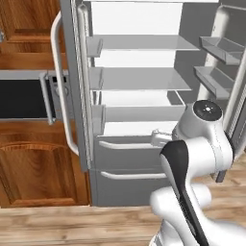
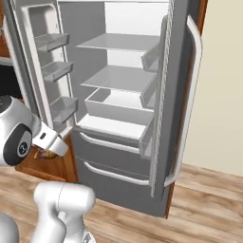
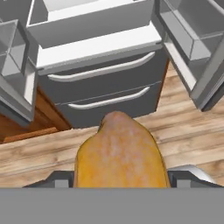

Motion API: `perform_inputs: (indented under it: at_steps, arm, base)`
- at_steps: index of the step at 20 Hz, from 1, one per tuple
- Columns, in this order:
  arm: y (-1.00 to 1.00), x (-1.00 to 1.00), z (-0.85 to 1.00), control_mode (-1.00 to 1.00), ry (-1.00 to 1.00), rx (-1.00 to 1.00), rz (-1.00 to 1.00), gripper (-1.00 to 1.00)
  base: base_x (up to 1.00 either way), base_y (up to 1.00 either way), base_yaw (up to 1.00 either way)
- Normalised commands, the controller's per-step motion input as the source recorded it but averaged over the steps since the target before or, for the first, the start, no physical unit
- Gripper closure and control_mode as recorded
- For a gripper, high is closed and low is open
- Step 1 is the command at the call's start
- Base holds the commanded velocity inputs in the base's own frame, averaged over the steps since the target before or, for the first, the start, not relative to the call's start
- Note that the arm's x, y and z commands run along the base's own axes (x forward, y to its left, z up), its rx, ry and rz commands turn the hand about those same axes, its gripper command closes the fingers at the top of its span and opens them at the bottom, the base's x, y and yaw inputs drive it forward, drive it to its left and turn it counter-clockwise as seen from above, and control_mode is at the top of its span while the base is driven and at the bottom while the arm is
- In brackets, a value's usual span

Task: Gather the onion and eggplant from the fridge and place them on a tray on the dining counter. Then gather the fish and chicken drumstick from the fridge and place them on the other tray.

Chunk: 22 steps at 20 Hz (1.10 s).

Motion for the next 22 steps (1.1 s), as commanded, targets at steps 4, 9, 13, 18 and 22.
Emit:
perform_inputs:
  at_steps: [4, 9, 13, 18, 22]
  arm:
    - [0.0, 0.0, 0.0, 1.0, 0.0, 0.0, 0.0, 1.0]
    - [0.0, 0.0, 0.0, 1.0, 0.0, 0.0, 0.0, 1.0]
    - [0.0, 0.0, 0.0, 1.0, 0.0, 0.0, 0.0, 1.0]
    - [0.0, 0.0, 0.0, 1.0, 0.0, 0.0, 0.0, 1.0]
    - [0.0, 0.0, 0.0, 1.0, 0.0, 0.0, 0.0, 1.0]
  base:
    - [-0.73, -0.26, 0.33]
    - [-0.74, -0.2, 0.38]
    - [-0.55, -0.04, 0.45]
    - [-0.45, -0.04, 0.47]
    - [-0.39, -0.07, 0.48]
